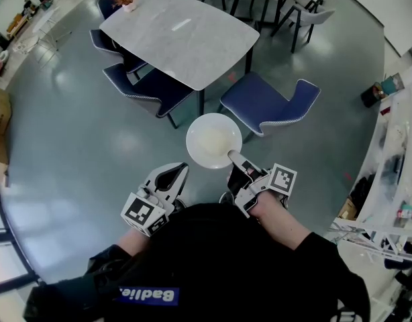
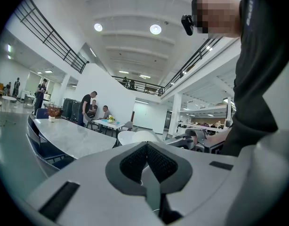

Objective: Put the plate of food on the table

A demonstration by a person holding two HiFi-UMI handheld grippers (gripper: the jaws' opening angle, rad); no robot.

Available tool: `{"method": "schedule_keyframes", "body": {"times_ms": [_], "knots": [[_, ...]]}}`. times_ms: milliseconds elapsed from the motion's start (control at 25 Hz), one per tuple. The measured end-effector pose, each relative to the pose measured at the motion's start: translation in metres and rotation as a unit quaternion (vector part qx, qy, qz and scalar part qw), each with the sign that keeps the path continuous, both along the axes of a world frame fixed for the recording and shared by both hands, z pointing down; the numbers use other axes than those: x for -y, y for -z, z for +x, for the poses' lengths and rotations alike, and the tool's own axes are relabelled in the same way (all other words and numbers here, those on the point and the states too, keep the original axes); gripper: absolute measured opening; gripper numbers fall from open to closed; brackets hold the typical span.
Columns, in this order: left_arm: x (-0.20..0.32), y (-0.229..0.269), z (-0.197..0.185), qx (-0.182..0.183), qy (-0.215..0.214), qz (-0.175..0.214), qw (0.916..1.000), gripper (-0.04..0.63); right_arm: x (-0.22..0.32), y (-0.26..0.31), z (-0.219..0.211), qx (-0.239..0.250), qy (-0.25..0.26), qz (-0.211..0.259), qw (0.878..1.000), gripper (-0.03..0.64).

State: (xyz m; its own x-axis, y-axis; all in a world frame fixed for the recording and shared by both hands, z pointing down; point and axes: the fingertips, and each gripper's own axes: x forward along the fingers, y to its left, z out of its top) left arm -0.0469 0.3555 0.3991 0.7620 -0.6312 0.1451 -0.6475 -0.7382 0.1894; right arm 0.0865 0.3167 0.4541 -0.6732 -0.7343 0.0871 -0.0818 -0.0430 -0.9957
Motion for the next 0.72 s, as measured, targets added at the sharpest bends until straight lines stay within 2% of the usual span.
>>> {"method": "schedule_keyframes", "body": {"times_ms": [480,720], "knots": [[0.017,0.0,0.044,0.001,0.055,-0.014,0.9984,0.008,0.022,-0.011,0.044,0.009,0.035,-0.015,0.999,0.018],[0.026,0.0,0.049,-0.004,0.072,-0.02,0.9972,0.008,0.035,-0.016,0.056,0.007,0.039,-0.023,0.999,0.018]]}}
